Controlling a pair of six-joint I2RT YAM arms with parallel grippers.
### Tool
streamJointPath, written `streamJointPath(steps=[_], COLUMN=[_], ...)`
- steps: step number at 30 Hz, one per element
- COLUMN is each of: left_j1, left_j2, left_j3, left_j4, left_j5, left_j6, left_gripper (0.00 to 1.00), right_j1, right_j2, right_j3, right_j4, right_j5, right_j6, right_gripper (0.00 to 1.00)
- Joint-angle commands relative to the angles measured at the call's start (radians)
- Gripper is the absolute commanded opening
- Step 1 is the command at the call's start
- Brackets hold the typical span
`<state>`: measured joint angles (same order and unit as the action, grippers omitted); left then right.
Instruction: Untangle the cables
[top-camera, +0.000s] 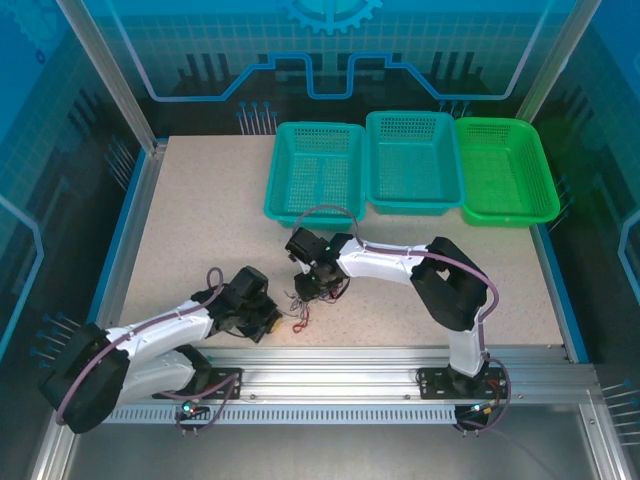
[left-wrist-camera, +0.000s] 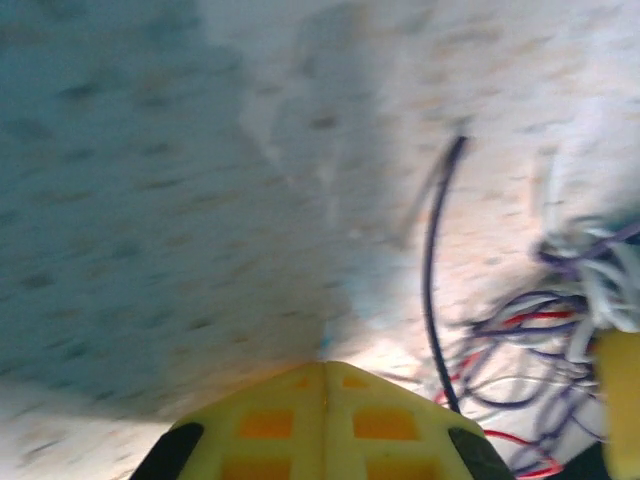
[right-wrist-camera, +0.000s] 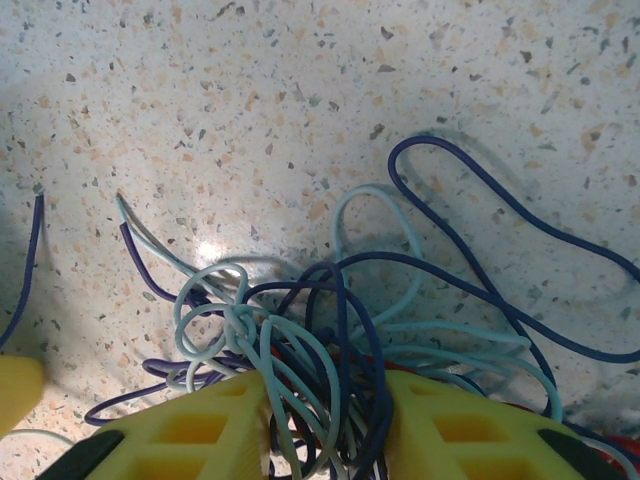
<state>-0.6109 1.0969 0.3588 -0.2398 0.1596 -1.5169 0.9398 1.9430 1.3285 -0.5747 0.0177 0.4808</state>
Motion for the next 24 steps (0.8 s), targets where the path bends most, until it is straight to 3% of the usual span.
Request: streamJointPath(steps=[1, 8, 13, 20, 24], left_j1=[0.012, 0.066, 0.153, 0.211, 0.168], left_j2=[-0.02, -0.17, -0.266, -0.252, -0.166], left_j3=[0.005, 0.091, 0.146, 0.16, 0.225], left_j4=[0.117, -0.116, -0.247, -0.196, 0.013], left_j5=[-0.029, -0.123, -0.171, -0.123, 0.011], left_j6=[0.053, 0.254, 0.347, 0.429, 0.703], left_gripper=[0.0, 0.0, 0.0, 0.0, 0.04], right_j1=[-0.029, -0.15, -0.309, -0.49, -0.479], right_j2=[-0.018, -0.118, -0.251, -0.389, -0.427], right_j3=[-0.038, -0.196, -0.373, -0.511, -0.474], right_j4=[-0.013, 0.03, 0.061, 0.107, 0.107], right_j5=[-0.03, -0.003, 0.029, -0.025, -0.106], right_j6=[0.039, 0.13, 0.233, 0.232, 0.14], right_gripper=[0.32, 0.26, 0.22, 0.23, 0.22])
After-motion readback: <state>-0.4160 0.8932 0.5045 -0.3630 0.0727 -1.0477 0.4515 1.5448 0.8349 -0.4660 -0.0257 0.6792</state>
